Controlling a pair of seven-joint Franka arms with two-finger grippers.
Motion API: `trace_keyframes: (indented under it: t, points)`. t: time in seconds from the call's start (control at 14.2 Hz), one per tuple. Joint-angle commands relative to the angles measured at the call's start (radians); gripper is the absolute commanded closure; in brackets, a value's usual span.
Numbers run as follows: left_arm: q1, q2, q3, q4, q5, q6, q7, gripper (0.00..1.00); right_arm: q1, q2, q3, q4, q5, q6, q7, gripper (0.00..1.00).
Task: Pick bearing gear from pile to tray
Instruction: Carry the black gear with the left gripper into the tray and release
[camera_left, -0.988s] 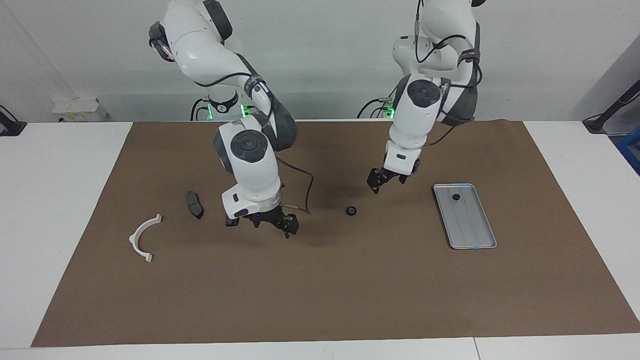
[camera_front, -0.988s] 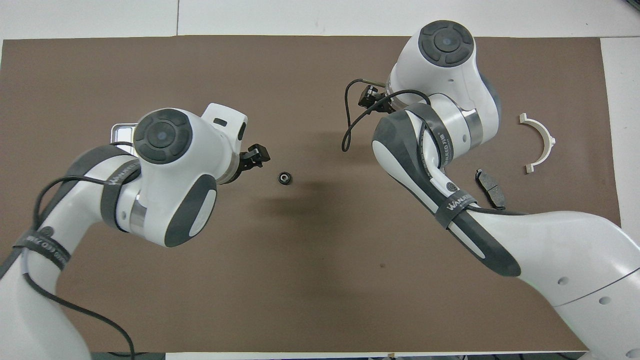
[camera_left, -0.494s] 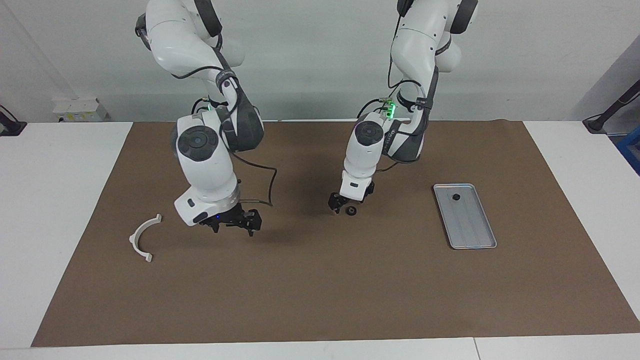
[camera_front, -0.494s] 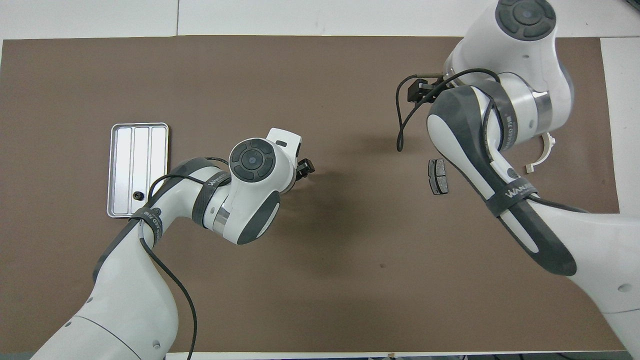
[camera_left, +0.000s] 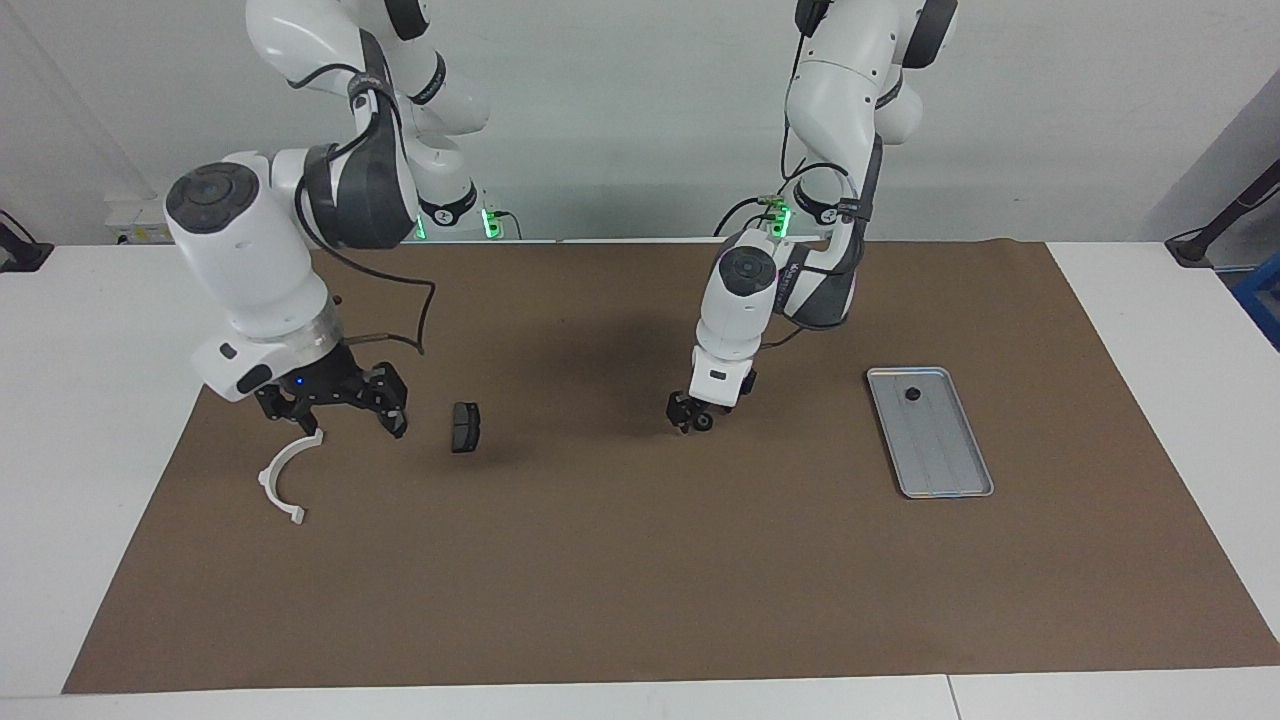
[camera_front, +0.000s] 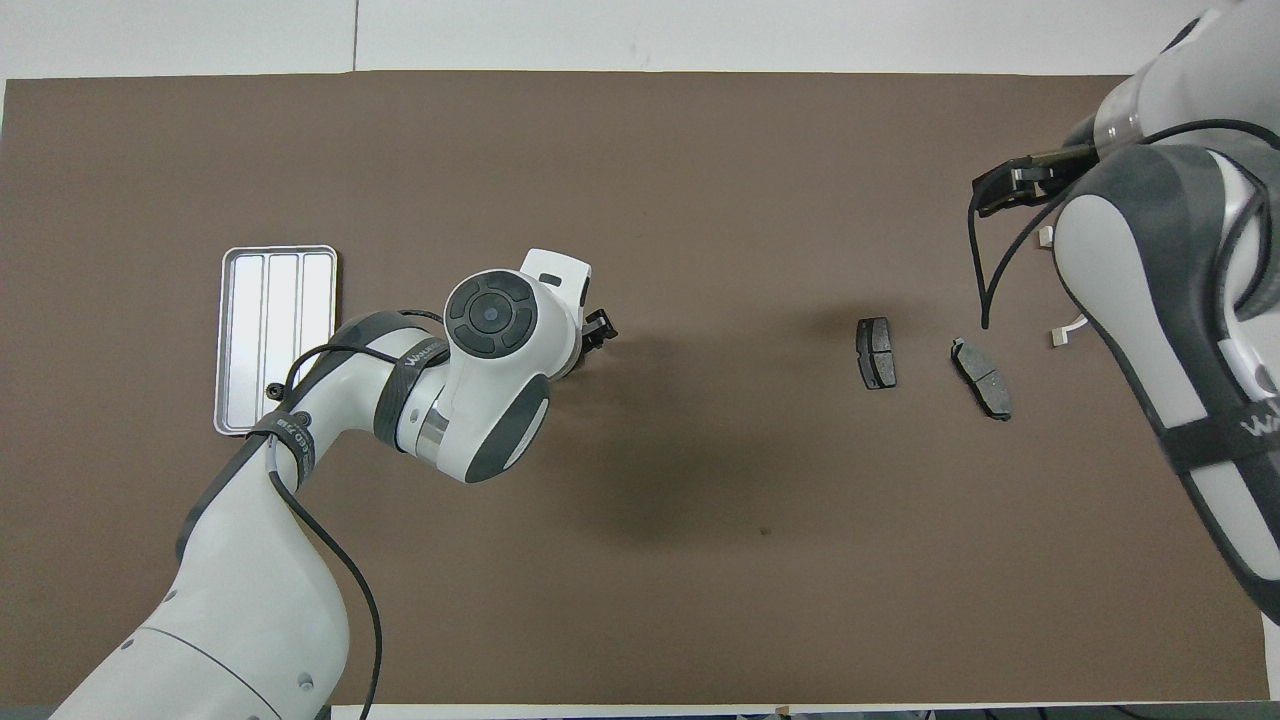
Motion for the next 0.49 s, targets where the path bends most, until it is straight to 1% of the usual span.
trace_keyframes:
  t: [0.0, 0.14, 0.42]
  points:
    - [-0.005, 0.001, 0.006, -0.004, 0.011, 0.015, -0.011, 0.14, 0.000, -0.177, -0.017, -0.121, 0.023, -0.084, -0.024, 0.00]
    - [-0.005, 0.002, 0.006, -0.004, 0.011, 0.015, -0.013, 0.23, 0.008, -0.239, -0.025, -0.122, 0.023, -0.167, -0.024, 0.00]
    - [-0.009, 0.002, 0.008, -0.004, 0.009, 0.010, -0.030, 0.23, 0.017, -0.329, -0.045, -0.119, 0.036, -0.269, -0.021, 0.00]
